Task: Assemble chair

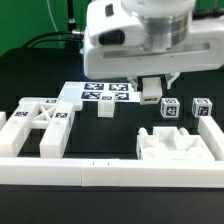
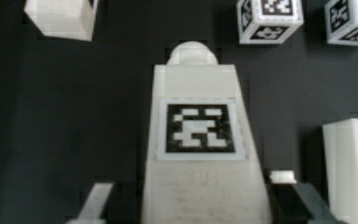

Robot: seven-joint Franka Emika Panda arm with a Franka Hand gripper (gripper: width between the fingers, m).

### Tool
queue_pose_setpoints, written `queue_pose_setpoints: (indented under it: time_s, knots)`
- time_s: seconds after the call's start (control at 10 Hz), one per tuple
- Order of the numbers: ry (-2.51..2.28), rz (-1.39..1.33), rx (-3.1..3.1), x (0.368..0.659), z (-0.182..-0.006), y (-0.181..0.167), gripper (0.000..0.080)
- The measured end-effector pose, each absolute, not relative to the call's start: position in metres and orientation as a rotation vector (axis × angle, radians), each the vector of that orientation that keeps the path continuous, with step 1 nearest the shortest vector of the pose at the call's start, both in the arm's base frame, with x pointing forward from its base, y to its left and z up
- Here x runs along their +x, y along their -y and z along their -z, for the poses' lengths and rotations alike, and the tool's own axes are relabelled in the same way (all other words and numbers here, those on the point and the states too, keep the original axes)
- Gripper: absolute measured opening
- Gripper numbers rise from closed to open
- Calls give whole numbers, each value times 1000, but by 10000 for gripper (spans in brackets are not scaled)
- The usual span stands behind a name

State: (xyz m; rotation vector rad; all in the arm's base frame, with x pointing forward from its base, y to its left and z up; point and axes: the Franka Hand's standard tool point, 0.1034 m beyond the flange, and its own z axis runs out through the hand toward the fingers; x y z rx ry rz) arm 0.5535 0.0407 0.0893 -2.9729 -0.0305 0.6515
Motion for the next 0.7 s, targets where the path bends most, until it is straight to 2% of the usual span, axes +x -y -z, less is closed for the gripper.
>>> queue_pose_setpoints:
  time_s: [0.1,0.5,0.7]
  knots:
    - [25,-515,-3005,561,-91,-40,287]
    - [41,-96,-3062,585,-125,-53,287]
    - [53,146,-3066,600,-129,-57,287]
